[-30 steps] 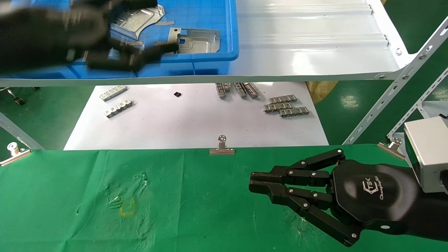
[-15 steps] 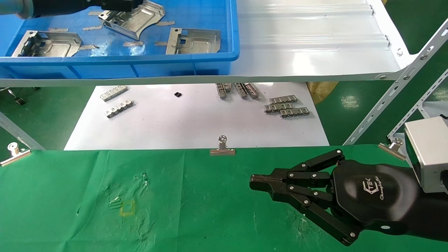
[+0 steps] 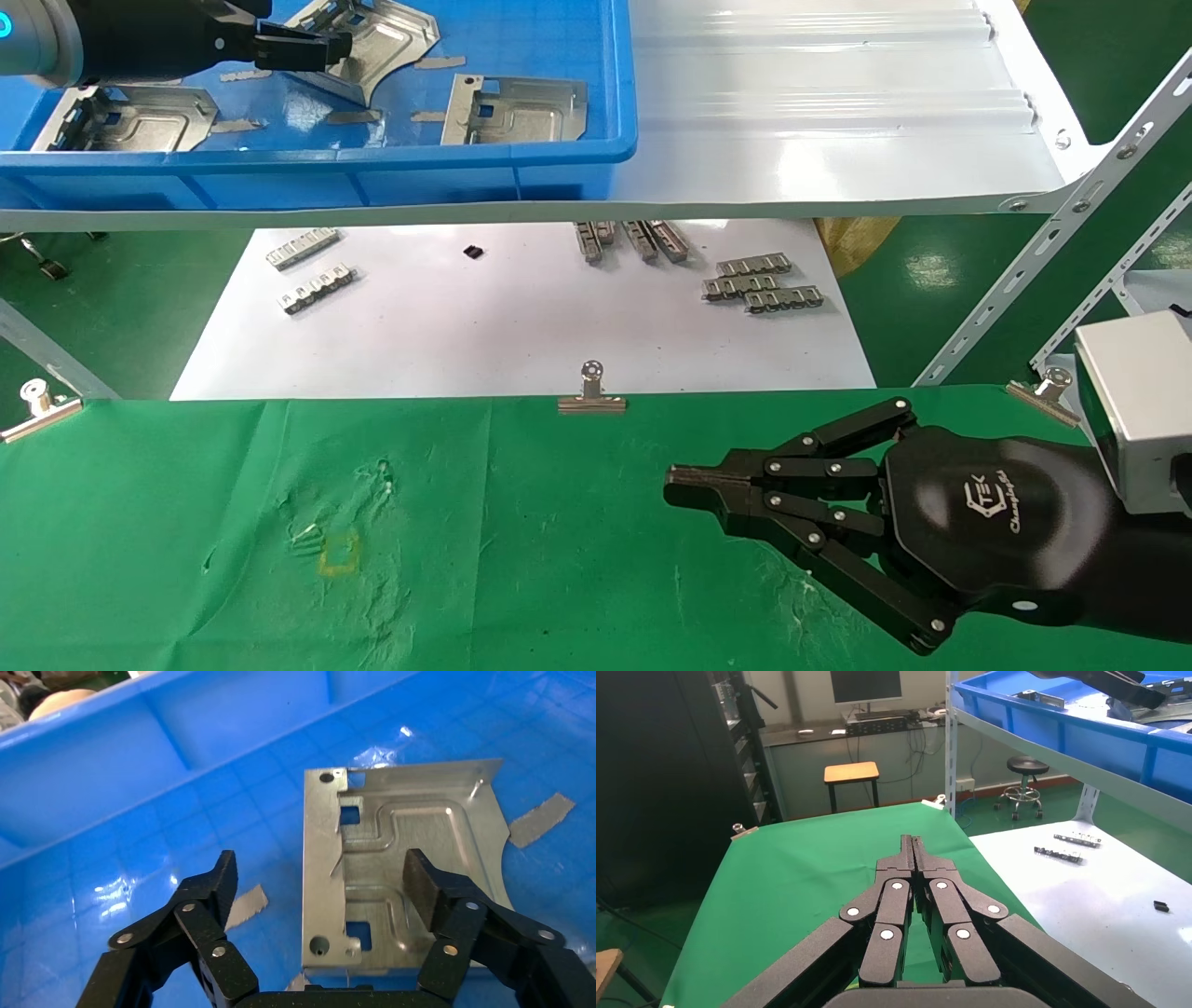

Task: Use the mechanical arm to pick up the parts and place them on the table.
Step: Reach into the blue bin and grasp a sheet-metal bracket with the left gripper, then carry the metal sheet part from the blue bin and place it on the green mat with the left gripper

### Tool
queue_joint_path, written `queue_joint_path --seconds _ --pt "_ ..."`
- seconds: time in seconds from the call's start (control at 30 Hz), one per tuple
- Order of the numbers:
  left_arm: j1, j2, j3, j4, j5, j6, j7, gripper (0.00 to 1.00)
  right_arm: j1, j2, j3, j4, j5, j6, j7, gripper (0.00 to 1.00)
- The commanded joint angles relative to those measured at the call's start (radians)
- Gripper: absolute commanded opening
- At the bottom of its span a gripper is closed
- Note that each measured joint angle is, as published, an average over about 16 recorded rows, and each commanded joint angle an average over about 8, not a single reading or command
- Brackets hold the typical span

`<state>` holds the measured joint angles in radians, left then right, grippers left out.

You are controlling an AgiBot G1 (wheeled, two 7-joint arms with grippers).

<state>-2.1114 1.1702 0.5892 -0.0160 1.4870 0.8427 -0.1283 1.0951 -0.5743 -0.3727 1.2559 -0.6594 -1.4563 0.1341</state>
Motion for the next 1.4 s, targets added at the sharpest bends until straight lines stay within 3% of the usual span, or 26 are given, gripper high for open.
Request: queue_joint_path --seconds 0.03,0.1,0.93,1.1,1.4 --pt "-0.002 -0.002 0.001 0.007 0.002 0.004 -0.003 0.00 0.000 0.000 0.000 0.000 0.000 0.000 0.000 0.87" --pt "-0.002 -0.003 0.001 0.008 0.001 0.006 -0.002 0.00 0.000 0.000 0.000 0.000 0.000 0.000 0.000 1.00" --pt "-0.001 -0.007 -0.025 -0.006 -0.036 0.008 0.023 0.00 0.000 0.000 0.000 0.000 0.000 0.000 0.000 1.00" --pt "-0.012 -0.033 -0.048 -0.034 -0.071 0.134 0.053 0.00 0.000 0.000 0.000 0.000 0.000 0.000 0.000 1.00" --pt "-0.013 -0.110 -0.086 -0.102 -0.145 0.563 0.157 0.00 0.000 0.000 0.000 0.000 0.000 0.000 0.000 1.00"
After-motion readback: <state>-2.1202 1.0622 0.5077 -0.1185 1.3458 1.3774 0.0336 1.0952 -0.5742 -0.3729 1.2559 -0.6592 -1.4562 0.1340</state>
